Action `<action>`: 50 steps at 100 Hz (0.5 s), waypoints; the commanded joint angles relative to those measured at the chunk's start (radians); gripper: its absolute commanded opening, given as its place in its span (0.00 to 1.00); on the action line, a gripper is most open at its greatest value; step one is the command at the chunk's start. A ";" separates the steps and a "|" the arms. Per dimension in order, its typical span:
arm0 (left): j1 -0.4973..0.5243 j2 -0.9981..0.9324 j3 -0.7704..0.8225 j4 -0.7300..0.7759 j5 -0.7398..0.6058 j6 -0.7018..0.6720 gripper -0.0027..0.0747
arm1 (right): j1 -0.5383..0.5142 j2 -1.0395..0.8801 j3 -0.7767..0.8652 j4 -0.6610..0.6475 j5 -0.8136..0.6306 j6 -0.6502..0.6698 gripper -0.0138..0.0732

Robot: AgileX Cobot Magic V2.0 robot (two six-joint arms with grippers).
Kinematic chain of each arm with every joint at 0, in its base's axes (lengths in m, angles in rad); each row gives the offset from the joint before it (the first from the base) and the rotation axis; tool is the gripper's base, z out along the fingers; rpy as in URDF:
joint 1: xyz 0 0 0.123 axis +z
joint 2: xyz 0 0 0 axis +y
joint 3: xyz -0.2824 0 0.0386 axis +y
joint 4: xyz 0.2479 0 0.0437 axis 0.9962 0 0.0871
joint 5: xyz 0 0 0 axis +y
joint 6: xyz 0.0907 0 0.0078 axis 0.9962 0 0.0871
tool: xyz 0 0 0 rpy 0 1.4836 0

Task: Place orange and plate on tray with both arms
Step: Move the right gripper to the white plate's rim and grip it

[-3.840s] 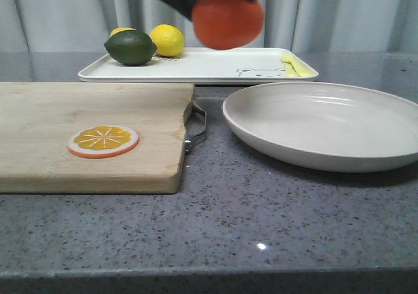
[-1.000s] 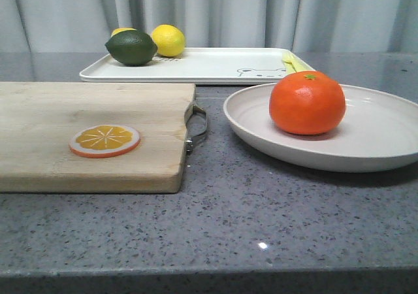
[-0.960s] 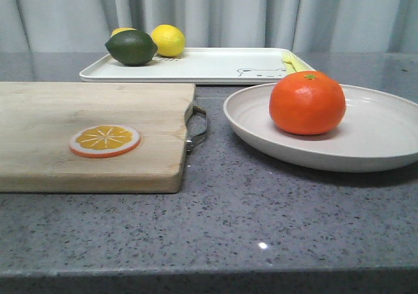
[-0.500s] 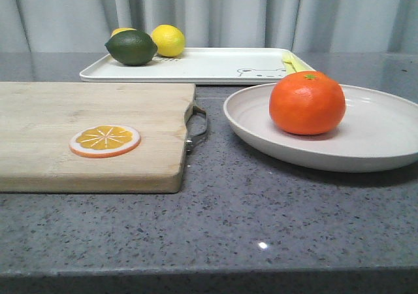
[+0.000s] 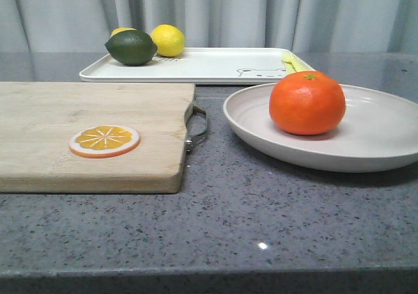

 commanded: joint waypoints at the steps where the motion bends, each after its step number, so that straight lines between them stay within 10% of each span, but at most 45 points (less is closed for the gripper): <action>1: 0.003 0.009 -0.026 -0.008 -0.076 -0.004 0.01 | 0.001 0.031 -0.055 0.007 -0.008 0.000 0.56; 50: 0.003 0.009 -0.026 -0.008 -0.076 -0.004 0.01 | 0.001 0.243 -0.094 0.015 0.007 0.000 0.56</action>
